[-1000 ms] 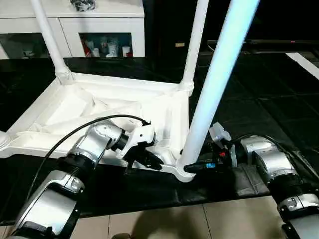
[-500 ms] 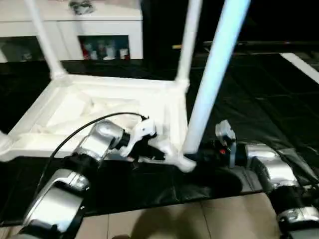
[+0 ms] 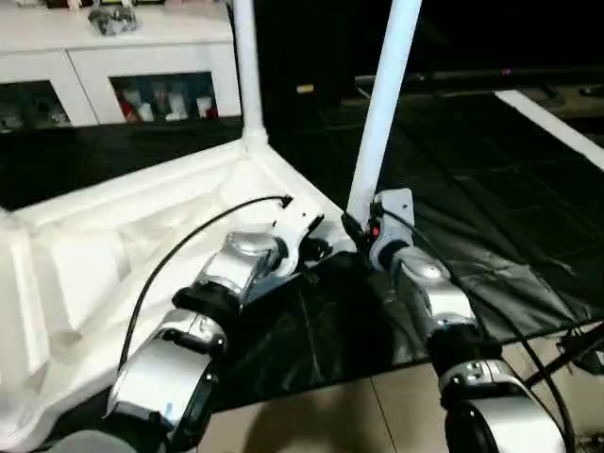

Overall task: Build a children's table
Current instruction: Rotate leg to tighten

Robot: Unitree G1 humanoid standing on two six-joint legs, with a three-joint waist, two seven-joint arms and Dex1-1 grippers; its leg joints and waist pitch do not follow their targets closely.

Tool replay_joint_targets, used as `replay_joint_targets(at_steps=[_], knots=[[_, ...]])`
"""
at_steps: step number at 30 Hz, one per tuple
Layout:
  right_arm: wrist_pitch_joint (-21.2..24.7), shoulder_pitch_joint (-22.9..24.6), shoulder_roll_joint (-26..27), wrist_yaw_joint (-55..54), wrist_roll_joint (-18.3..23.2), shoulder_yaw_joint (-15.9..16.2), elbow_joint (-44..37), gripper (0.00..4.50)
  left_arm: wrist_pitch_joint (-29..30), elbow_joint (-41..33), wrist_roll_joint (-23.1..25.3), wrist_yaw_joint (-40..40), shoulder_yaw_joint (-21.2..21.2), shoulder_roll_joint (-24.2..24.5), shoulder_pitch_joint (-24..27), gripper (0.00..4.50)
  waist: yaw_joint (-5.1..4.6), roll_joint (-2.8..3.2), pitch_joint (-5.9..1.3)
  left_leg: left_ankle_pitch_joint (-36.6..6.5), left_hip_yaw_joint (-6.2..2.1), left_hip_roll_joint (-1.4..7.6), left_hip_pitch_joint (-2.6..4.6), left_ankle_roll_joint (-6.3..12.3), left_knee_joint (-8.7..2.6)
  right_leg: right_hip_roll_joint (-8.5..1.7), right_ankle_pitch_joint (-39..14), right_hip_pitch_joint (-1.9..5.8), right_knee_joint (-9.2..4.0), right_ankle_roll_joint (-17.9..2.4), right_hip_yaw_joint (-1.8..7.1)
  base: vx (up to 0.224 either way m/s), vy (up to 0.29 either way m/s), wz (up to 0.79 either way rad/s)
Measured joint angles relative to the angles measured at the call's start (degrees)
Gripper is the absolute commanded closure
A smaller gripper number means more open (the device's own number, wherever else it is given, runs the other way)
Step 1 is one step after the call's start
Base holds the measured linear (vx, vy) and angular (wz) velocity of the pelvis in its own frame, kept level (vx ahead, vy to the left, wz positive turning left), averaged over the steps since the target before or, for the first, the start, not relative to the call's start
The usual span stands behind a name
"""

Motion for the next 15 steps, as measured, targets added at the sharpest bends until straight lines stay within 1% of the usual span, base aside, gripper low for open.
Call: replay_joint_targets(at_steps=[2,3,6,7,8,12,14,15], knots=[[-0.28,-0.16,0.47,-0.4,0.07,-0.05,0.45,1.78,-0.04,0.48,0.52,-0.14,-0.05,0.19,-0.56,4.5,-0.02,0.02,0.01,0.0,0.0,0.0,-0.02,0.0,-0.08,0.01,0.01,-0.05,0.0,-0.01,0.0,0.0,0.0,0.0],[-0.76,-0.17,0.51,-0.37,0.07,-0.04,0.67,1.53,-0.16,0.53,0.79,-0.46,-0.15,0.33,-0.7,4.5,-0.03,0.04,0.02,0.0,0.0,0.0,-0.03,0.0,-0.11,0.01,0.0,-0.08,0.0,-0.01,0.0,0.0,0.0,0.0],[-2.15,0.17,0.35,1.35,0.11,0.17,0.93,1.4,-1.3,0.62,1.05,-2.09,-1.01,1.26,-0.78,4.5,-0.13,0.05,0.04,0.0,0.01,0.01,-0.12,0.0,-0.15,0.02,0.0,-0.19,0.0,-0.01,0.0,0.0,0.0,0.0],[-2.49,0.87,-0.59,3.36,0.19,0.9,0.37,1.35,-1.74,0.63,1.13,-3.03,-1.23,1.99,-0.77,4.5,-0.05,0.04,0.04,0.0,0.01,0.01,-0.13,0.0,-0.16,0.02,0.0,-0.19,-0.01,-0.01,0.0,0.0,0.0,0.0],[-2.57,1.49,-1.45,5.13,0.32,1.4,-0.02,1.09,-2.04,0.63,1.14,-3.86,-1.52,2.4,-0.77,4.5,0.02,0.04,0.04,0.0,0.01,0.01,-0.14,0.0,-0.17,0.02,-0.01,-0.22,0.0,0.0,0.0,0.0,0.0,0.0],[-2.42,5.14,-4.55,13.06,1.8,2.4,-2.82,0.78,-3.45,0.47,1.22,-7.47,-2.35,4.39,-0.61,4.5,0.16,0.02,0.06,0.01,0.02,0.02,-0.26,0.02,-0.19,0.03,-0.01,-0.35,-0.01,0.0,-0.01,0.0,0.0,0.0],[-2.59,6.43,-6.99,18.22,2.48,2.63,-4.27,0.56,-4.47,0.02,1.22,-10.15,-2.75,5.58,-0.27,4.5,0.32,0.08,0.09,0.02,0.02,0.02,-0.33,0.03,-0.1,0.02,0.0,-0.61,0.07,-0.03,0.0,0.0,0.0,0.0],[-2.83,7.1,-8.46,21.47,3.2,2.93,-4.99,0.56,-4.74,-0.33,1.25,-11.64,-3.11,6.01,-0.15,4.5,0.43,0.08,0.09,0.1,0.01,0.02,-0.48,0.16,-0.02,0.02,0.0,-0.75,0.12,-0.03,0.0,0.0,0.0,0.0]])
